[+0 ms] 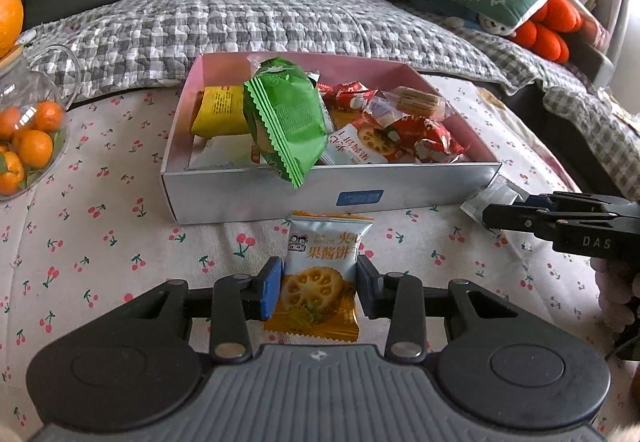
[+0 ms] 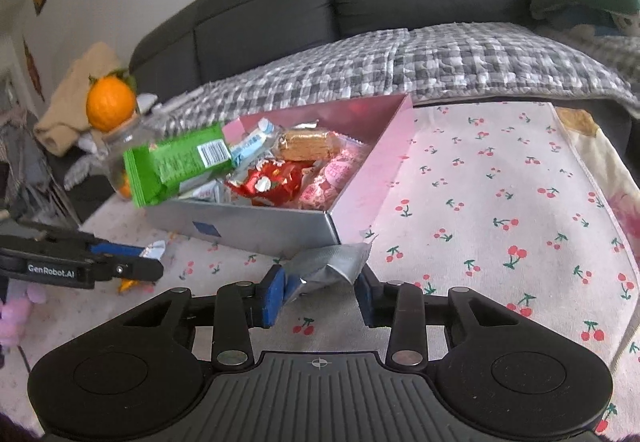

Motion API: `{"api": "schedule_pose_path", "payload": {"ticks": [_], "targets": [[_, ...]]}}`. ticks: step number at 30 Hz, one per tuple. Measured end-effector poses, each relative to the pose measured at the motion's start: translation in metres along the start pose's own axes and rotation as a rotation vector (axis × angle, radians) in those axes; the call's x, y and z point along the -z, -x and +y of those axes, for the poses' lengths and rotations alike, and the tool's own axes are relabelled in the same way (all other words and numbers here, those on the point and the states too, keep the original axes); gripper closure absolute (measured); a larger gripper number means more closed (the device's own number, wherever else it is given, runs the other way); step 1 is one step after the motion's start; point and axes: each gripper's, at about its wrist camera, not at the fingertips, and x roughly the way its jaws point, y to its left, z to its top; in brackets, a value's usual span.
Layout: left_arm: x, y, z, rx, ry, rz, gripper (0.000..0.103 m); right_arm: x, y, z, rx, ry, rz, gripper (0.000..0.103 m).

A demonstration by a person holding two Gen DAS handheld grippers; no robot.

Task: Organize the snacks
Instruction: 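Carry both packets into the pink box and open both tools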

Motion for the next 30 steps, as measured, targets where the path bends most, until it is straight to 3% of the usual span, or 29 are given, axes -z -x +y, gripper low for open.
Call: {"api": "schedule_pose_path", "payload": {"ticks": [9, 20, 30], "targets": [[-0.002, 0.011, -0.002, 0.023, 0.012, -0.025, 0.067, -0.004, 0.017, 0.001, -0.085, -0.013, -0.047, 0.067], [-0.017, 0.029, -0.021, 0.071, 0.004, -0.095, 0.067, -0.012, 0.03, 0.001, -0.115, -0.095, -0.121, 0.067], [-0.061, 0.018, -0.037, 0.058, -0.014, -0.128, 0.067, -0.062, 0.025, 0.005, -0.108, -0.131, -0.138, 0.066]]}}
